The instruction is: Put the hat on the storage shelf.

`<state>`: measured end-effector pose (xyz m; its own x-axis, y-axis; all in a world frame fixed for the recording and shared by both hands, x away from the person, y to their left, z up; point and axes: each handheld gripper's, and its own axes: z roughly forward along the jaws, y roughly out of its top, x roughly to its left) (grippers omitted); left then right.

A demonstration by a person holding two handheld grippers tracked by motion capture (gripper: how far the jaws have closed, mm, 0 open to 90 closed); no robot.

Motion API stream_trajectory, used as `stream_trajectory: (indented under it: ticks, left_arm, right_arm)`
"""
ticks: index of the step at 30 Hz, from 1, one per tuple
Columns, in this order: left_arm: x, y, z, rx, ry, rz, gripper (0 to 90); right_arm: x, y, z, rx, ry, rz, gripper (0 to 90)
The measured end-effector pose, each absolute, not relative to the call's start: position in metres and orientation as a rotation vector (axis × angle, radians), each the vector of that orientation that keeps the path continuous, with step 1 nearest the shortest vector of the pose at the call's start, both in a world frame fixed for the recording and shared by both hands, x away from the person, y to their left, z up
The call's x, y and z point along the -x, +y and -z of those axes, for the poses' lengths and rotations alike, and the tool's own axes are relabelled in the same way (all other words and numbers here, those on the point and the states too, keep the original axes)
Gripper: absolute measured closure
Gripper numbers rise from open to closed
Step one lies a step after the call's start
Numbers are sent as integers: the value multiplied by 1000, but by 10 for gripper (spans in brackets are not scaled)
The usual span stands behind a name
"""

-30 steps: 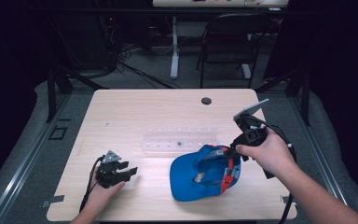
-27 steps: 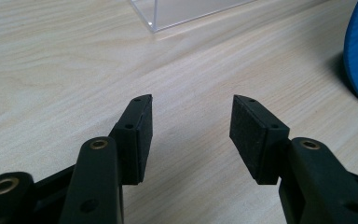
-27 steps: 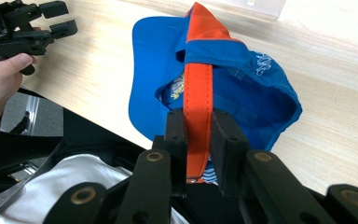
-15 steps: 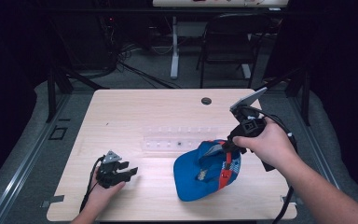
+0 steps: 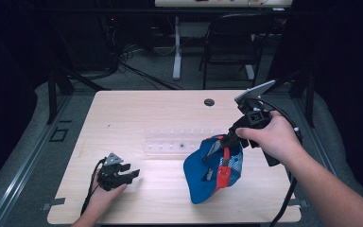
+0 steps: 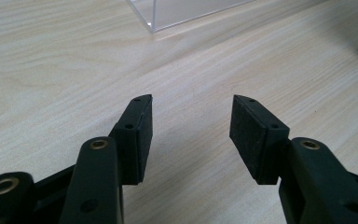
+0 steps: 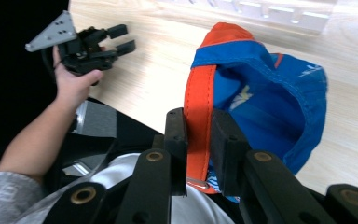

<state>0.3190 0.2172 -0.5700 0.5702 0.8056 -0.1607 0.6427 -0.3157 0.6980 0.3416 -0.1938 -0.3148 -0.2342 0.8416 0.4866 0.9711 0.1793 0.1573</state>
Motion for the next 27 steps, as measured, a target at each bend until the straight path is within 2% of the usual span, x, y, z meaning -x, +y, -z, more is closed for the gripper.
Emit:
stream_trajectory:
  ticks: [27]
  left_arm:
    - [-318,216,569,-2051,1138,-269,484]
  right_arm:
    - [-356,-213,312,1673,-1868,839,782]
